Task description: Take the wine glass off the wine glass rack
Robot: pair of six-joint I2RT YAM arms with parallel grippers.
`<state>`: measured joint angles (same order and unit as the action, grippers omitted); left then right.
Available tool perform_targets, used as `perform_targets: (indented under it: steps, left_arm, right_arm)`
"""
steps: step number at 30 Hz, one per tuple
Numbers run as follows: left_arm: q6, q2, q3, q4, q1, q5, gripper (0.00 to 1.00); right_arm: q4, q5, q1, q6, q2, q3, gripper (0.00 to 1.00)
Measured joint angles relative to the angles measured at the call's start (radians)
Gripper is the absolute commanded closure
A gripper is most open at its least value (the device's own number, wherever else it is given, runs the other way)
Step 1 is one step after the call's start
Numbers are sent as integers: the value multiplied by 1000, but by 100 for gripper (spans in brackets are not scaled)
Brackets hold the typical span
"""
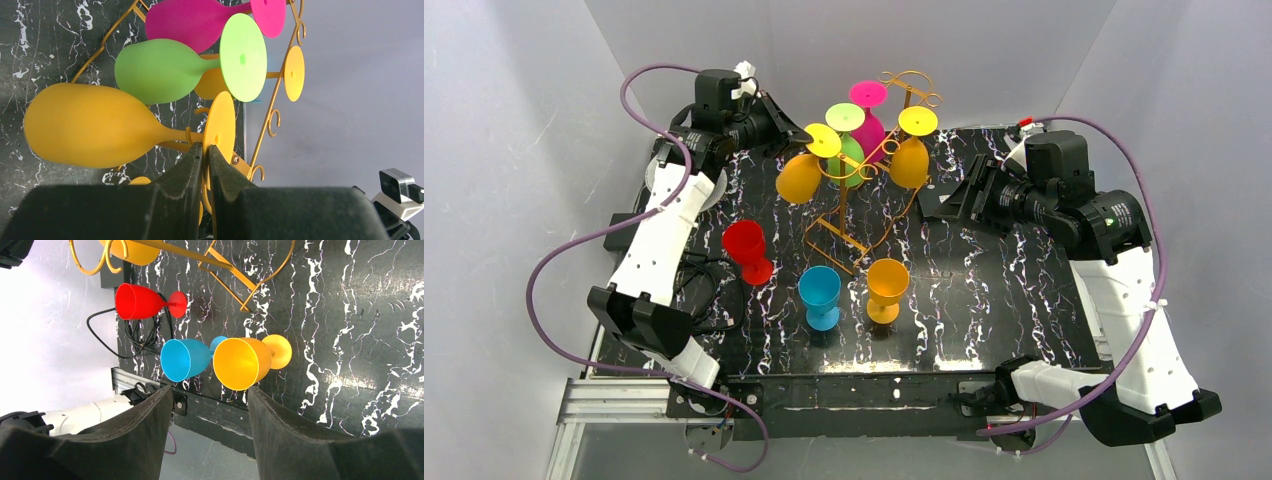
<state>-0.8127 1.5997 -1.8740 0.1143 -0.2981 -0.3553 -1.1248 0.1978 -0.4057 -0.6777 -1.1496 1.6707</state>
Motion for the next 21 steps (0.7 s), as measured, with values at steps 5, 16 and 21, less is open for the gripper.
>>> perform_targets:
  steps: [5,16,21]
  left_arm:
    - [-16,0,-23,8,0,7,100]
    - [-58,0,-43,43,0,40,100]
    - [-77,0,-43,40,0,61,100]
  right_arm:
    - [0,1,0,-1,0,0,36]
    - [8,11,1,-7,7,-24,36]
    - [9,15,1,-8,10,-29,36]
